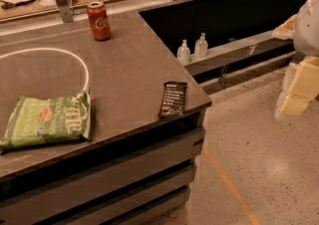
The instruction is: Move green jalapeno chip bag near rxbar chocolate
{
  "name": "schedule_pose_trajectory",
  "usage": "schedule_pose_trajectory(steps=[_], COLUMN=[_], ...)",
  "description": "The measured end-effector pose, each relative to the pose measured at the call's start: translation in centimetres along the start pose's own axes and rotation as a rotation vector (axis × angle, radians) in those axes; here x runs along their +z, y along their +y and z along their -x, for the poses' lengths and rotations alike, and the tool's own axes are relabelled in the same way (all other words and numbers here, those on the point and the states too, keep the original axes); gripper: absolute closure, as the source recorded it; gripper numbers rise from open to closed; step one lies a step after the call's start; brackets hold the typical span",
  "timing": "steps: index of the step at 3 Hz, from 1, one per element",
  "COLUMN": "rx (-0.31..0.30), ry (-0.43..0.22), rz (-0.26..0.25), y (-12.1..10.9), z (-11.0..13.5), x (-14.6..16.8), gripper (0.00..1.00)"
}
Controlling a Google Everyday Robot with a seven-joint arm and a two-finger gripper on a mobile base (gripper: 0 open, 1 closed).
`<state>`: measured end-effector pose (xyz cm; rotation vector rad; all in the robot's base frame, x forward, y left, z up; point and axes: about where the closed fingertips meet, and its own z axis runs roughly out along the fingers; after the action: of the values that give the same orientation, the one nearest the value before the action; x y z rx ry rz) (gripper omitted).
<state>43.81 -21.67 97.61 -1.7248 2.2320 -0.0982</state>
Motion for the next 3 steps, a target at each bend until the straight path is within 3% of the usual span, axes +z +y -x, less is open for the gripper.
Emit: schedule_pose_trajectory(steps=[2, 3], rx=[-0.015, -0.067], ry=[0.001, -0.038], rz=[0.011, 0.046], y=[0.1, 0.3], z=[1.2, 4.7], x=[0.3, 1.4], gripper=[0.0, 0.0])
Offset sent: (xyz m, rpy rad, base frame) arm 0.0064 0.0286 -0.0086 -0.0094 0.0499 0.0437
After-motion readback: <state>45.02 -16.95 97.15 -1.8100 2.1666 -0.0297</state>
